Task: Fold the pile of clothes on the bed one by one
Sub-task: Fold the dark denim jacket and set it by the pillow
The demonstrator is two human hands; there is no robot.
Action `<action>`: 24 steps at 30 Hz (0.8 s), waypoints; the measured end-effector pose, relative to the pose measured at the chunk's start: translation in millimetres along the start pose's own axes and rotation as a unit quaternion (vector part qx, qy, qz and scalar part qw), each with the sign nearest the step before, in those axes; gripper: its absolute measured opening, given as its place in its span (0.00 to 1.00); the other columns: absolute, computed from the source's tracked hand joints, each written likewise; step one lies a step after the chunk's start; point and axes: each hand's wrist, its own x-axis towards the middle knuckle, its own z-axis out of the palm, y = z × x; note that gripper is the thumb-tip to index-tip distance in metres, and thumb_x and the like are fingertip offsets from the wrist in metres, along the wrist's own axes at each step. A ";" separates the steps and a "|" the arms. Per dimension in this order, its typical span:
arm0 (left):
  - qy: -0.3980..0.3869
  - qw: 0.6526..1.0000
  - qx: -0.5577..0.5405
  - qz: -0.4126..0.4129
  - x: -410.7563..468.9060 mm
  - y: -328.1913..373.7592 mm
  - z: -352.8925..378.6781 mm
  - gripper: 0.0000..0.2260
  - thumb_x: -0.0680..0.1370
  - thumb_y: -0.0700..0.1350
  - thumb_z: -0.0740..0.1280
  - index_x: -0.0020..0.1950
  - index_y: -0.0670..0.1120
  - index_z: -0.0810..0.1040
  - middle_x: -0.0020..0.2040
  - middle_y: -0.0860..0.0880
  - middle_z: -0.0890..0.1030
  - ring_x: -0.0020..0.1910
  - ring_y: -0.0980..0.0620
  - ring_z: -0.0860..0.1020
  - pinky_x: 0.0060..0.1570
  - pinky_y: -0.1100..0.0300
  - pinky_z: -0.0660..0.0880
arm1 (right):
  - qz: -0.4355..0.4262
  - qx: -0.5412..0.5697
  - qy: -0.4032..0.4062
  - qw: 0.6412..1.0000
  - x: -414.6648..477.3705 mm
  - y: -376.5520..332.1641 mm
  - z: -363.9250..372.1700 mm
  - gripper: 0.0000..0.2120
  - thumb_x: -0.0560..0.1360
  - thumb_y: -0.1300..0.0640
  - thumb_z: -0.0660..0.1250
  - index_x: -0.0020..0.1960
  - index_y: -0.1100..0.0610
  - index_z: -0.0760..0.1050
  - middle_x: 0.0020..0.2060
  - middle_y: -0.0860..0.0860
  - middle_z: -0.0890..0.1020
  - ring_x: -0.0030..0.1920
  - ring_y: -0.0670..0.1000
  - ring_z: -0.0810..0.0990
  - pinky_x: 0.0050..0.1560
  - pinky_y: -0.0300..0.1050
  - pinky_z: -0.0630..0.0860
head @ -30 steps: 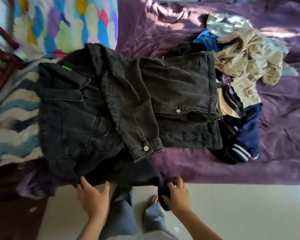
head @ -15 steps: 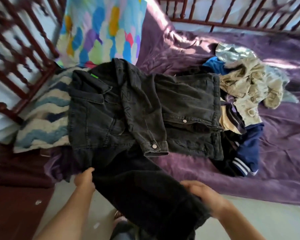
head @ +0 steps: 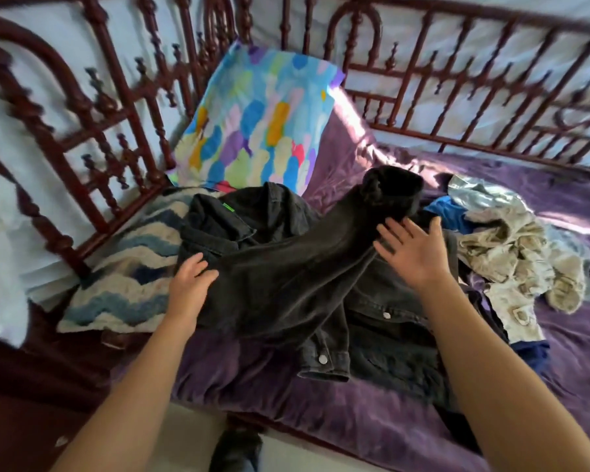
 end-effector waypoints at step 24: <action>-0.235 0.841 0.475 -0.109 93.5 -70.5 -42.9 0.23 0.79 0.46 0.62 0.73 0.52 0.61 0.42 0.54 0.78 0.28 0.56 0.73 0.24 0.66 0.66 | 0.215 -0.854 -0.178 0.440 9.0 207.8 -40.6 0.25 0.77 0.40 0.57 0.71 0.45 0.62 0.69 0.54 0.63 0.70 0.58 0.62 0.68 0.55 0.59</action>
